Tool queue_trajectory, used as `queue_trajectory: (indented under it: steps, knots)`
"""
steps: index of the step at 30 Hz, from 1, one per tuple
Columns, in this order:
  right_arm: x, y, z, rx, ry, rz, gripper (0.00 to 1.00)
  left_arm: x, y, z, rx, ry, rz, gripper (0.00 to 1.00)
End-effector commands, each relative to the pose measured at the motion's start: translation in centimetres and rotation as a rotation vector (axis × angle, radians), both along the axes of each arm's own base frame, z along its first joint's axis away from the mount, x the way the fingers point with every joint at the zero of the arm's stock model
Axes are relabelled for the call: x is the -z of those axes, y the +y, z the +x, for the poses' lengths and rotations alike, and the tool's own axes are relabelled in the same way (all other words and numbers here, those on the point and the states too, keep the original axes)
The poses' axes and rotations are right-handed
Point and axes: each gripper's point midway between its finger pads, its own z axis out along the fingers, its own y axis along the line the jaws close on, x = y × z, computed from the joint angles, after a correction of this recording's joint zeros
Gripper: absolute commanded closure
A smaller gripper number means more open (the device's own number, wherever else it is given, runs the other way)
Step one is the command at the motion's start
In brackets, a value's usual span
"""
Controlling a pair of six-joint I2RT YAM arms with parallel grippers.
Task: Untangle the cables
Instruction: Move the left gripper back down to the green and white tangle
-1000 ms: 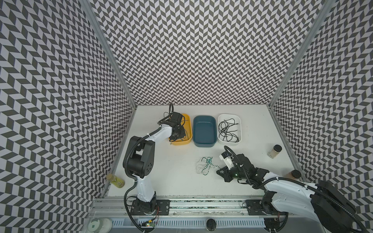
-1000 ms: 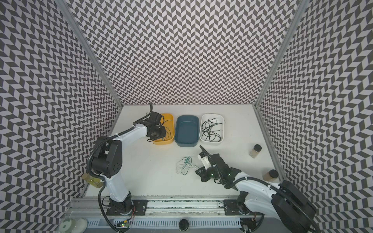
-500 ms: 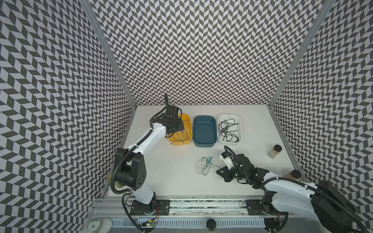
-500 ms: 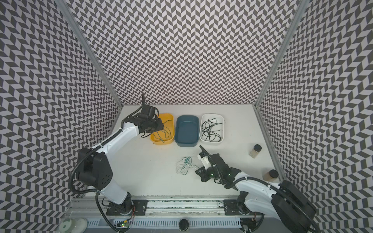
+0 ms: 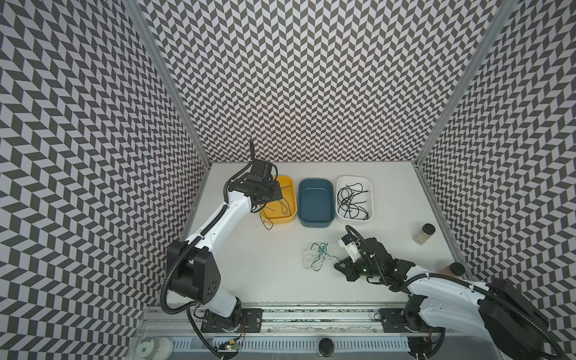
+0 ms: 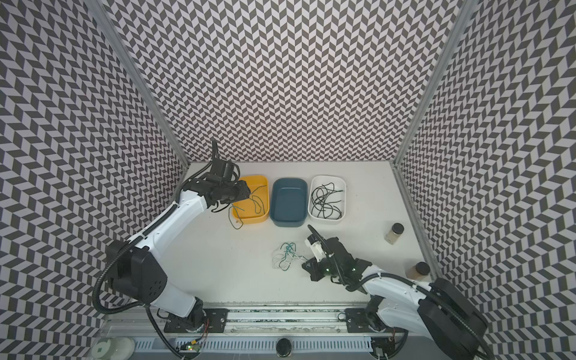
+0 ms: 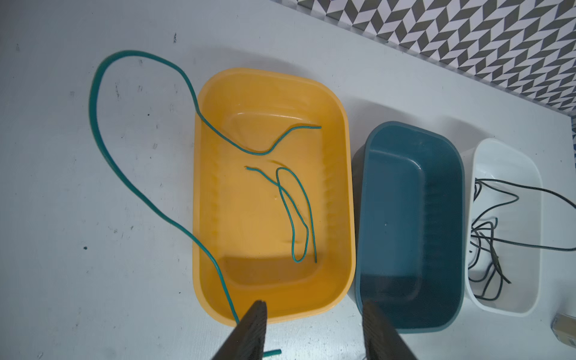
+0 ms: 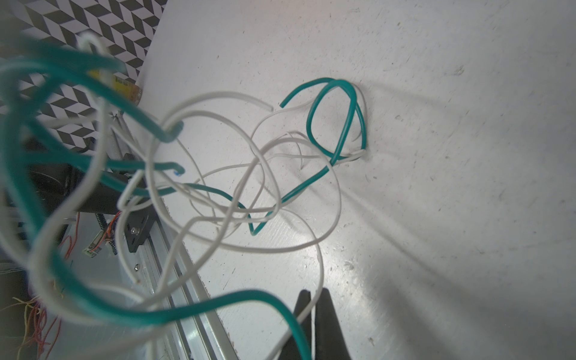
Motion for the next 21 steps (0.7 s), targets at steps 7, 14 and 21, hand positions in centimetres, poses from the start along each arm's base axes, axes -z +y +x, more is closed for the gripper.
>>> queue_trajectory:
  steps: [7, 14, 21]
  knots:
    - [-2.3, 0.9, 0.8, -0.011, -0.076, 0.051, 1.0, -4.8, -1.3, -8.0, 0.107, -0.09, -0.176, 0.47]
    - [-2.8, 0.8, 1.0, -0.007, -0.093, 0.054, 1.0, -3.9, -5.4, -15.4, 0.295, -0.078, -0.343, 0.45]
    - [-2.5, 1.1, 1.1, -0.017, -0.078, 0.044, 1.0, -5.6, -10.8, -21.3, 0.523, -0.115, -0.517, 0.41]
